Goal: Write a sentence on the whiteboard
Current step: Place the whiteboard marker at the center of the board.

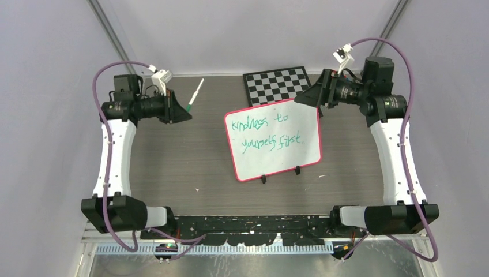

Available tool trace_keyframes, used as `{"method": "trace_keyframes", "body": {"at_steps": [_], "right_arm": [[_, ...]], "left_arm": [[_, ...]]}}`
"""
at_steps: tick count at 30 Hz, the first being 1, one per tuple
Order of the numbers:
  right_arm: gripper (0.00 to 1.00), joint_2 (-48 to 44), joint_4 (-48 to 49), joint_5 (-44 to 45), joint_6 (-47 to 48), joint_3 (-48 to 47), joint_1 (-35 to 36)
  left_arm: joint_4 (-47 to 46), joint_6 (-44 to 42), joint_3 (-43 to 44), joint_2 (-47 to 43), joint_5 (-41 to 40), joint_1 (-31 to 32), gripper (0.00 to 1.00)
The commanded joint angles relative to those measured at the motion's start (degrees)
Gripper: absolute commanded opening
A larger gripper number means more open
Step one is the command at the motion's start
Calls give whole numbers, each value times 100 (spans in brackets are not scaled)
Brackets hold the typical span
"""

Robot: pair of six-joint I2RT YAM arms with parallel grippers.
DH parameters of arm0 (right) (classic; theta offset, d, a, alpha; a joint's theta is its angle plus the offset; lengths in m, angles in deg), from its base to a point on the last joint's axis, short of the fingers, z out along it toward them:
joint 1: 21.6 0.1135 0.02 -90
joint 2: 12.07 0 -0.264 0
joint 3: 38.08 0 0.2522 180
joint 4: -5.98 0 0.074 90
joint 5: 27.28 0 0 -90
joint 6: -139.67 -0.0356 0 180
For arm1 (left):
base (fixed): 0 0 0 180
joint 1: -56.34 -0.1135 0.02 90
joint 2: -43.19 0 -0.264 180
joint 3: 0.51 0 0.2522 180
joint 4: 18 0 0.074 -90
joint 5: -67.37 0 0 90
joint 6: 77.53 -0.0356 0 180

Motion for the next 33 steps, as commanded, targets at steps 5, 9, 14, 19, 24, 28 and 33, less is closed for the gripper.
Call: {"method": "trace_keyframes", "body": {"at_steps": [5,9,14,19,24,28,33], "right_arm": [[78,-188,-1359,1,1679,913,-1463],[78,-72,-1758,162,2439,1355,-1991],[78,-53,-1846,522,2944,1784,-2178],[78,-147,-1804,667,3035,2008,-2197],[78,-219,-1813,815,3097,2044,-2202],[79,-227,-1920,922,3227,2043,-2201],[79,-67,-2121,999,3470,1776,-2305]], "left_arm": [[760,-2498,-1279,378,-3216,-344,0],[134,-2462,-1973,621,-3732,-340,0],[-651,-2419,-2593,1006,-4272,-112,3],[-1189,-2384,-2943,1455,-4861,169,9],[-1271,-2269,-2958,1760,-4863,289,28],[-967,-2237,-2831,1685,-4596,296,43],[14,-2210,-2036,1346,-3947,284,72]]}}
